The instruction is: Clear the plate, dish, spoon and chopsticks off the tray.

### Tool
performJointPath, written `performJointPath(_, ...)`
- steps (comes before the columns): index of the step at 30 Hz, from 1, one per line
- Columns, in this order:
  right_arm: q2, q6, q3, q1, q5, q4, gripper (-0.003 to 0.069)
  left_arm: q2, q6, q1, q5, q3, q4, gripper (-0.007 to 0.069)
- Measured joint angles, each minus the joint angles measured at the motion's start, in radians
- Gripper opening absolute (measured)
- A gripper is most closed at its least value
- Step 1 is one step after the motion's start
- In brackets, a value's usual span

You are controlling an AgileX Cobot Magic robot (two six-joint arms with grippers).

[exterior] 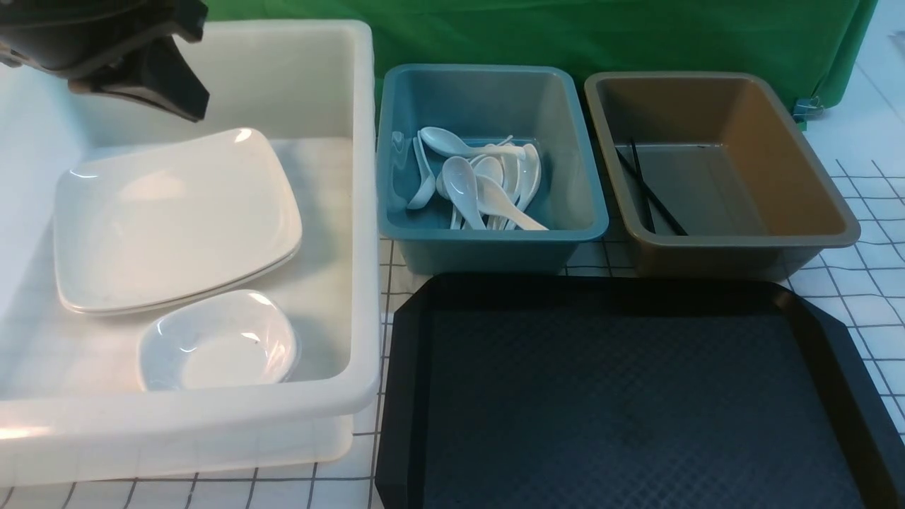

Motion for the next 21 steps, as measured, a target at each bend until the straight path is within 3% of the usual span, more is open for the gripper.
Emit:
performJointPath(10,-0.127,-0.001,0.157,0.000,-0.006,-0.039,0.0076,-0.040,0.010,0.000,0.010,0.018,-0.003,0.0000)
performJointPath(21,-0.127,-0.001,0.157,0.000,0.003,-0.039,0.0096,-0.418,0.010,0.000,0.011,0.295,0.013,0.0000)
